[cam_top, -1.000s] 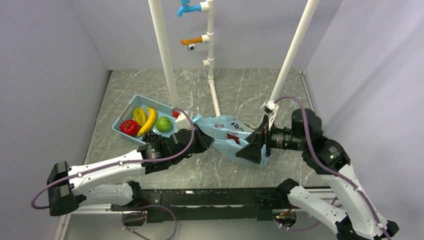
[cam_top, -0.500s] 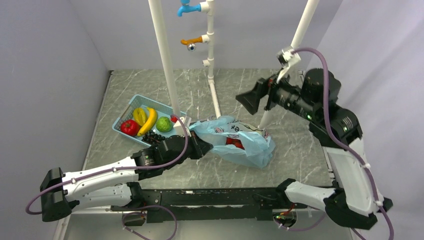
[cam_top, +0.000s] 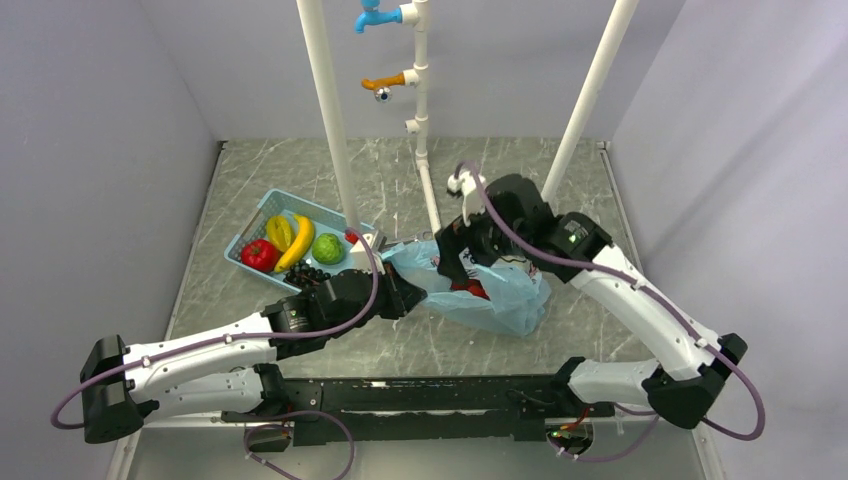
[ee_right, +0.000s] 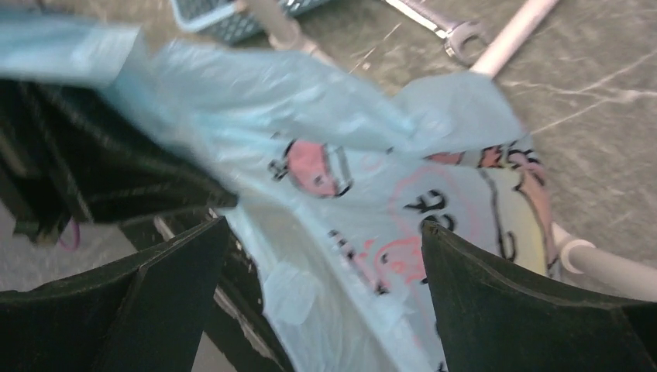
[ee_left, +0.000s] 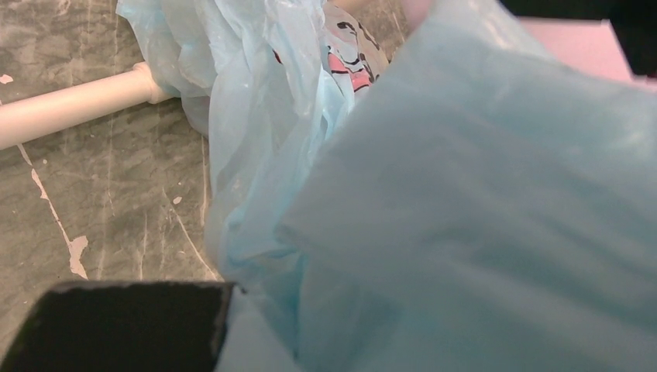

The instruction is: Take the fake fruits out of the plastic bag

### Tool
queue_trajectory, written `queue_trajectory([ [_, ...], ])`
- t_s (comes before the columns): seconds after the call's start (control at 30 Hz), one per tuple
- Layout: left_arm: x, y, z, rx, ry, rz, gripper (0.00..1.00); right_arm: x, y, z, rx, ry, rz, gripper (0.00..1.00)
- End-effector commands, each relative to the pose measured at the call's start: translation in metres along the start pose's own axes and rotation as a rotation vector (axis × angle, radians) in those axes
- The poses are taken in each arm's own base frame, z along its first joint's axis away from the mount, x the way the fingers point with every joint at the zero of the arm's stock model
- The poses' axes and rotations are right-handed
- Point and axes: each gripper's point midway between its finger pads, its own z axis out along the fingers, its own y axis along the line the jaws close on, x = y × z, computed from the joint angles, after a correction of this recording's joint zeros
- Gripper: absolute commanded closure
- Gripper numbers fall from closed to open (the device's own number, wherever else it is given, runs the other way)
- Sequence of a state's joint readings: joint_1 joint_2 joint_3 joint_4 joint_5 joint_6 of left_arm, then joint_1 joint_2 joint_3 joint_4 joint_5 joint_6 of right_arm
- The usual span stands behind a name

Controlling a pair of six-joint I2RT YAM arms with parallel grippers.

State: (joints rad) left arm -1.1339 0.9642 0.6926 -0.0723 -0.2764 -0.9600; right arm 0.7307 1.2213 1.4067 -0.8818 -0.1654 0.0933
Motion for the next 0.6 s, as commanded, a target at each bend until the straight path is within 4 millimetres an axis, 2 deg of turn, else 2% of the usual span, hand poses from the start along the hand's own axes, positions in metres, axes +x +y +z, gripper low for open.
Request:
queue_trajectory([
  [0.0, -0.013, -0.021, -0.003, 0.060, -0.022, 0.009, 1.00, 0.006, 0.008, -0.012, 0.038, -0.051, -0.107, 0.03],
  [0.13, -0.011, -0.020, -0.004, 0.057, -0.017, 0.013, 1.00, 0.032, -0.009, -0.002, 0.163, 0.029, -0.104, 0.12],
  [0.3, -0.008, -0.018, -0.005, 0.061, -0.008, 0.010, 1.00, 0.038, -0.032, -0.002, 0.334, 0.000, -0.084, 0.15],
  [0.4, -0.006, -0.016, -0.007, 0.060, -0.001, 0.013, 1.00, 0.034, -0.032, -0.002, 0.334, -0.042, -0.083, 0.16],
  [0.57, -0.002, -0.011, -0.009, 0.059, 0.007, 0.009, 1.00, 0.039, -0.029, 0.013, 0.311, -0.032, -0.088, 0.22],
])
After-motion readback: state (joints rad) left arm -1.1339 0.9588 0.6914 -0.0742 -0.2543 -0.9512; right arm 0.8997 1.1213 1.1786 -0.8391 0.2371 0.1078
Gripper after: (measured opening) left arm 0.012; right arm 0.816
